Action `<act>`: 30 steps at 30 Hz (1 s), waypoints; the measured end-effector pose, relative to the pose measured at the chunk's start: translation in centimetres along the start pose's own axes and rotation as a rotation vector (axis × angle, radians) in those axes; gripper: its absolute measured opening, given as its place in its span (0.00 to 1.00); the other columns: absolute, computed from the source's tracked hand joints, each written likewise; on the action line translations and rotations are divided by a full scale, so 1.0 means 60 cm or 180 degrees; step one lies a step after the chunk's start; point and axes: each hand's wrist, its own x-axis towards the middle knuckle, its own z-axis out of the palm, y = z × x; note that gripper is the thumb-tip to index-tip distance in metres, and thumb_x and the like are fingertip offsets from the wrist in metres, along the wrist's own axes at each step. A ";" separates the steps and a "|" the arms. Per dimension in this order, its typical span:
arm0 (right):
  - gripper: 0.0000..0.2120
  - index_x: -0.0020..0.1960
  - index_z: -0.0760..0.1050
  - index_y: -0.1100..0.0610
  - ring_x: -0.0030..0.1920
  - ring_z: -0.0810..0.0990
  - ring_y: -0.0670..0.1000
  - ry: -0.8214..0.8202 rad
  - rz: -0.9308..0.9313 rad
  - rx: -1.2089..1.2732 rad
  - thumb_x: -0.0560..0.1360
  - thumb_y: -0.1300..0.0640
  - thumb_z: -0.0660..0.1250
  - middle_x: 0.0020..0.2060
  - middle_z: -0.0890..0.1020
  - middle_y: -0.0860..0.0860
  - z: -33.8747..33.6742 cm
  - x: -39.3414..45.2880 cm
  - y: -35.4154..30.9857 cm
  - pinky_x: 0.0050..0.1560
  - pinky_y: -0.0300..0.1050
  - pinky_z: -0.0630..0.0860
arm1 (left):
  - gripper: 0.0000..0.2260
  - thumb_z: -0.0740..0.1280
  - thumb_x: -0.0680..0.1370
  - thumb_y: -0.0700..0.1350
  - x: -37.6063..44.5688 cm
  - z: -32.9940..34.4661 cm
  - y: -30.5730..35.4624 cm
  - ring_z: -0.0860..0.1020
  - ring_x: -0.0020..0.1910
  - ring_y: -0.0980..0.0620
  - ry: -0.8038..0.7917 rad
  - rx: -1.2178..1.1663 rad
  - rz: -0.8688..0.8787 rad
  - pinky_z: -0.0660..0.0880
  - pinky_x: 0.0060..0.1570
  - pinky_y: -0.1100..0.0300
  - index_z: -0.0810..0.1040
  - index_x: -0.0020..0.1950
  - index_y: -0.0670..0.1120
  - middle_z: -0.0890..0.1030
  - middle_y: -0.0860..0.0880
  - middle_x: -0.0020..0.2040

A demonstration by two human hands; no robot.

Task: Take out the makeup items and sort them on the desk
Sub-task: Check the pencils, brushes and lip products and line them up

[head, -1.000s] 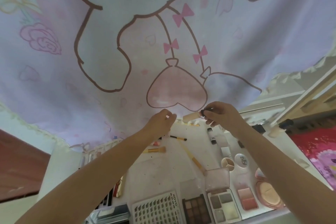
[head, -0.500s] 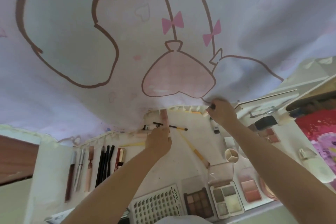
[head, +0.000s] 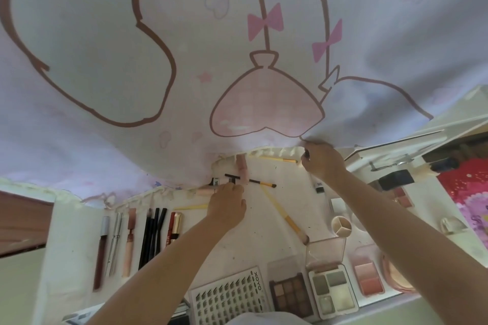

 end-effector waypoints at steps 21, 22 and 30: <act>0.14 0.60 0.66 0.62 0.57 0.76 0.58 -0.0504 0.1135 0.0051 0.76 0.61 0.56 0.56 0.76 0.57 0.055 -0.074 0.012 0.48 0.46 0.73 | 0.16 0.52 0.81 0.42 -0.019 0.001 0.015 0.63 0.68 0.48 0.0057 0.0160 0.0338 0.65 0.64 0.57 0.65 0.68 0.44 0.67 0.47 0.68; 0.14 0.60 0.66 0.62 0.56 0.76 0.58 -0.0499 0.1157 0.0045 0.75 0.63 0.56 0.55 0.76 0.58 0.057 -0.074 0.011 0.48 0.46 0.73 | 0.16 0.52 0.81 0.42 -0.022 0.000 0.015 0.63 0.68 0.48 0.0057 0.0191 0.0359 0.65 0.64 0.57 0.65 0.68 0.44 0.67 0.47 0.68; 0.05 0.44 0.63 0.58 0.40 0.71 0.54 -0.0368 0.0812 0.0334 0.74 0.59 0.59 0.40 0.74 0.54 0.051 -0.104 0.009 0.29 0.40 0.61 | 0.17 0.53 0.81 0.44 -0.029 -0.014 0.016 0.66 0.66 0.48 0.0030 0.0107 0.0328 0.67 0.62 0.57 0.63 0.70 0.44 0.66 0.47 0.69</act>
